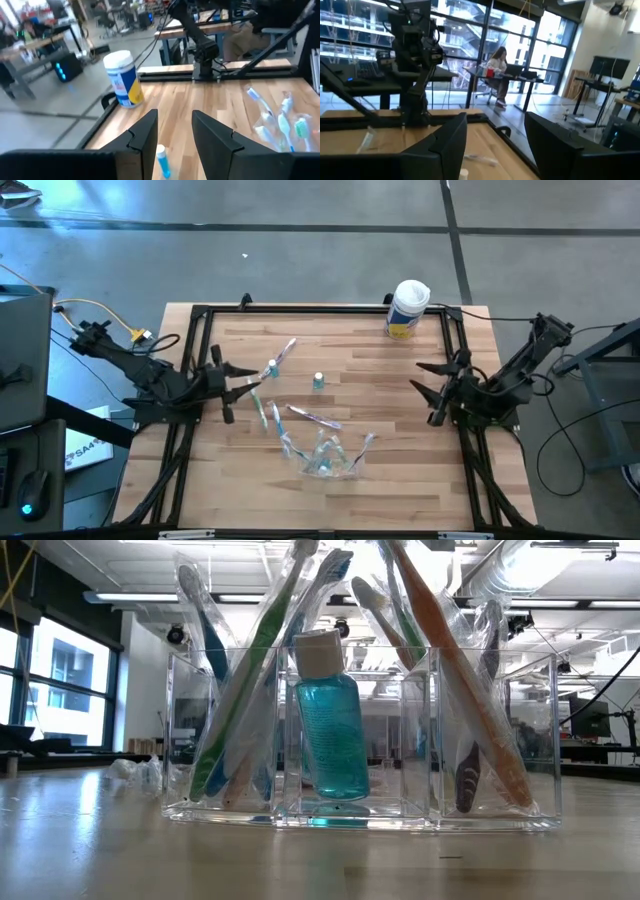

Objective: Pick & Place toothbrushing station
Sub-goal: Put the mouthwash into the transparent organizer

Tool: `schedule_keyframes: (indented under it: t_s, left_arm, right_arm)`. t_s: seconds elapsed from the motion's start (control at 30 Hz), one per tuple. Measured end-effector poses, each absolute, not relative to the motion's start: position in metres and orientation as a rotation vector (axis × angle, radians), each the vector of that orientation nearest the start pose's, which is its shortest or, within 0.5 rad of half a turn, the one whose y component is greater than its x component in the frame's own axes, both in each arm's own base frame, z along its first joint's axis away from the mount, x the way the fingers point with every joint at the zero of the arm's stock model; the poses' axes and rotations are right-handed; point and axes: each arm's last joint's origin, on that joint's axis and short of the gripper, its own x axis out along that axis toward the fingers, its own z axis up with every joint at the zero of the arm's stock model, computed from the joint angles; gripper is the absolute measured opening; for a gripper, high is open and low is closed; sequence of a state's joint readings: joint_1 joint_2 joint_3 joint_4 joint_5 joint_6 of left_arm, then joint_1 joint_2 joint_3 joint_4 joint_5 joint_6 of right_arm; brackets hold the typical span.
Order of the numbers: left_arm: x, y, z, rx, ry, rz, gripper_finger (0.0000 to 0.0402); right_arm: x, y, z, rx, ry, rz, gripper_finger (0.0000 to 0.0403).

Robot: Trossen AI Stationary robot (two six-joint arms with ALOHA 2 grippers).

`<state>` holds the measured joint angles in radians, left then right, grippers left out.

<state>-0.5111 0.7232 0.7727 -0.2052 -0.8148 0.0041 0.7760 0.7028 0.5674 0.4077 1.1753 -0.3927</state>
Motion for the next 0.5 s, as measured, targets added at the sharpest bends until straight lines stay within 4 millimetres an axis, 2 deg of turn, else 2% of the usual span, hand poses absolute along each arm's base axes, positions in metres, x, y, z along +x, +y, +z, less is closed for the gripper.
schedule_keyframes:
  t_s: [0.27,0.5]
  left_arm:
    - [0.141,-0.055,0.335,-0.032,0.115,0.312,0.0120]
    - [0.136,-0.051,0.336,-0.037,0.110,0.344,0.0120]
  right_arm:
    - [0.127,0.079,0.318,-0.118,-0.076,-0.359,0.0193]
    - [0.143,0.053,0.341,-0.070,-0.062,-0.314,0.0193]
